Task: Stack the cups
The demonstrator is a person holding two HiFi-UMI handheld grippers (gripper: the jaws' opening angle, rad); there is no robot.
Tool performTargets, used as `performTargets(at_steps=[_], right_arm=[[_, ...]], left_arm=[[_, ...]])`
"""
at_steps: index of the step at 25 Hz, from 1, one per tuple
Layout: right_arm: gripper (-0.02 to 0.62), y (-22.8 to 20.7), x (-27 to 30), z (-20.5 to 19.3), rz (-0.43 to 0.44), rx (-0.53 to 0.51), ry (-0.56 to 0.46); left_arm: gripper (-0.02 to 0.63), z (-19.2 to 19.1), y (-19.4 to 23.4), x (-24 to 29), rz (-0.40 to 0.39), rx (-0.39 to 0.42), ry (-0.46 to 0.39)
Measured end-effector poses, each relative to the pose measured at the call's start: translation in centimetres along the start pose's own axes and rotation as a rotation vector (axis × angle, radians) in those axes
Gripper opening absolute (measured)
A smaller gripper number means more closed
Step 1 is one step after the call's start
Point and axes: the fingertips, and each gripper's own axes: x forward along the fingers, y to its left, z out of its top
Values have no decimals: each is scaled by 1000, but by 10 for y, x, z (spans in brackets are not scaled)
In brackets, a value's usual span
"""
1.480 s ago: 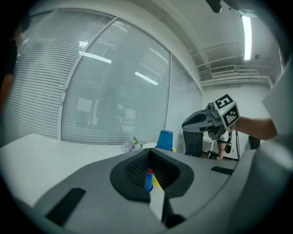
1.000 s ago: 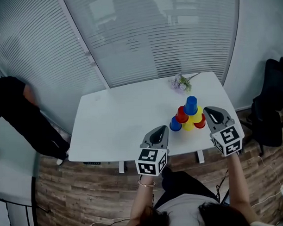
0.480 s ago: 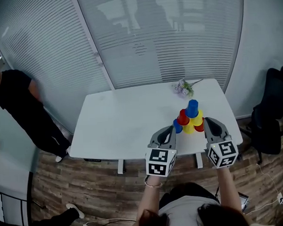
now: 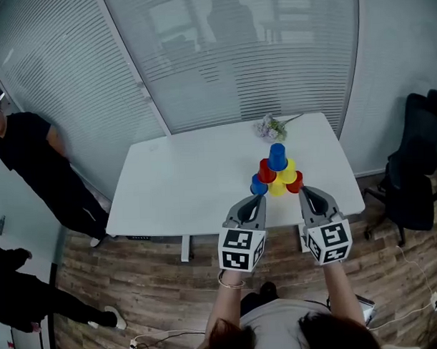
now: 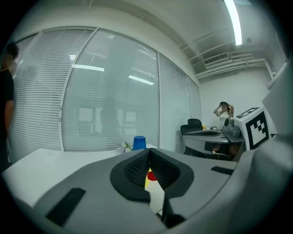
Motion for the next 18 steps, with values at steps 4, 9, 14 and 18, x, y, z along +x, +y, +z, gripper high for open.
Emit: performTargets(at_steps=[4, 9, 14, 18], right_arm=[[27, 3, -22, -3, 31, 12, -7], [26, 8, -47, -1, 61, -5, -16], [26, 9, -71, 0, 78, 3, -27], [26, 9, -85, -1, 88, 4, -25]], left_arm=[[18, -1, -18, -13, 26, -8, -5], [18, -3, -34, -30, 68, -38, -11], [18, -4, -55, -44, 86, -40, -7], [18, -2, -70, -51, 86, -35, -10]])
